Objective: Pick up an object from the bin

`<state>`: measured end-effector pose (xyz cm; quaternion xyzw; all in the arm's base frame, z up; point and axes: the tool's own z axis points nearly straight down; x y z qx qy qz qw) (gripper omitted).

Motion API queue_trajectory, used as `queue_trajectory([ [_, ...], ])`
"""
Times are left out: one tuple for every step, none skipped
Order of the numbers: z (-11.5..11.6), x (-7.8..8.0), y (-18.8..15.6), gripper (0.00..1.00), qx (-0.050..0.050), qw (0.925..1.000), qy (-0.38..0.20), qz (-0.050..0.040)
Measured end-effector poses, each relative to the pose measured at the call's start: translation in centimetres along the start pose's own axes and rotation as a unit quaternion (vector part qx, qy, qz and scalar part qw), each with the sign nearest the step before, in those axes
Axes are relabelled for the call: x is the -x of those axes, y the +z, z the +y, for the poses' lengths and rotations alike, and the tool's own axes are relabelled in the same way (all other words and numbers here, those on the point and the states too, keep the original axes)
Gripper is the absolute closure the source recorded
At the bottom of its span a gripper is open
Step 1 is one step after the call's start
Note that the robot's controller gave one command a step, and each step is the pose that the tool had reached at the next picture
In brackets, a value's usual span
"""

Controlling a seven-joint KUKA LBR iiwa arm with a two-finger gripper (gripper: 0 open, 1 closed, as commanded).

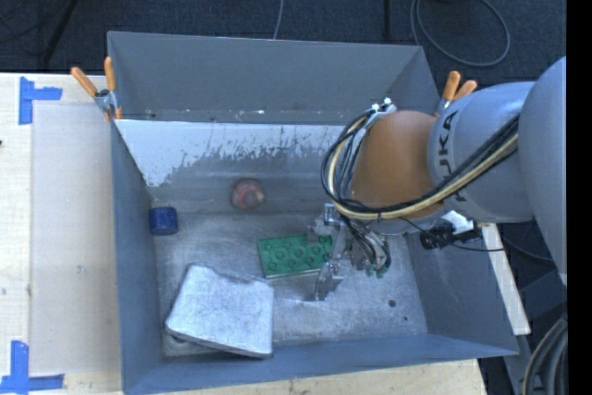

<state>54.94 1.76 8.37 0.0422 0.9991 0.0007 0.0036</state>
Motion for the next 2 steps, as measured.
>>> queue_trajectory([
  [0.1, -0.1, 0.1, 1.00, 0.000, 1.0000, 0.000, 0.0020],
  [-0.8, 2.2, -14.1, 1.00, -0.001, 0.9970, -0.077, -0.0009],
])
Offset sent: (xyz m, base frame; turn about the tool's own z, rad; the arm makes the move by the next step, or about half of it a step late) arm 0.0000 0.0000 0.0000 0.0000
